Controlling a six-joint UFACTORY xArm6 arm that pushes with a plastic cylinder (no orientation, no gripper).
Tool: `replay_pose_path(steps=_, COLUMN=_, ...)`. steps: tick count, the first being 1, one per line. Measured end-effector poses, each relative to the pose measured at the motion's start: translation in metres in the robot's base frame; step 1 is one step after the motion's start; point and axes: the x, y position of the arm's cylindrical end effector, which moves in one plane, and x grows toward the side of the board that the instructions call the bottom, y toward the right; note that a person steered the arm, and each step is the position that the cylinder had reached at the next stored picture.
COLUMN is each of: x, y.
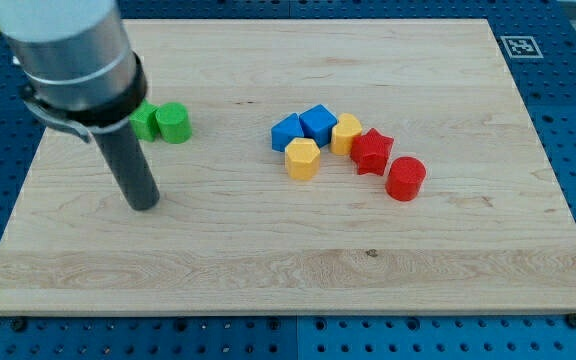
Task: Push the green star above the blue cube
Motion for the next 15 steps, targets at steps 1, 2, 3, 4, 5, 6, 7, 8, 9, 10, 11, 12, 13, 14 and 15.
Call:
replay_pose_path(steps=1, x=-0.033, y=-0.011)
replay_pose_path(steps=2, x=-0.071, y=-0.019)
replay_pose_path(steps=3, x=-0.122, y=0.004)
replay_pose_path(steps=4, x=-0.146, y=0.019)
replay_pose_path(steps=5, x=-0.147, y=0.019)
replay_pose_path(steps=6, x=-0.147, y=0.019)
replay_pose_path(steps=7, x=-0.145, y=0.009)
replay_pose_path(steps=8, x=-0.144, y=-0.057)
replay_pose_path(steps=9, x=-0.171, y=-0.099)
replay_pose_path(steps=10, x=-0.192, y=-0.084)
replay_pose_path(steps=11, x=-0.195, y=-0.02)
replay_pose_path(steps=12, x=-0.195, y=0.043)
replay_pose_path(steps=13, x=-0.195, y=0.034)
replay_pose_path(steps=14, x=-0.194, y=0.001)
replay_pose_path(steps=15, x=-0.182, y=-0.013)
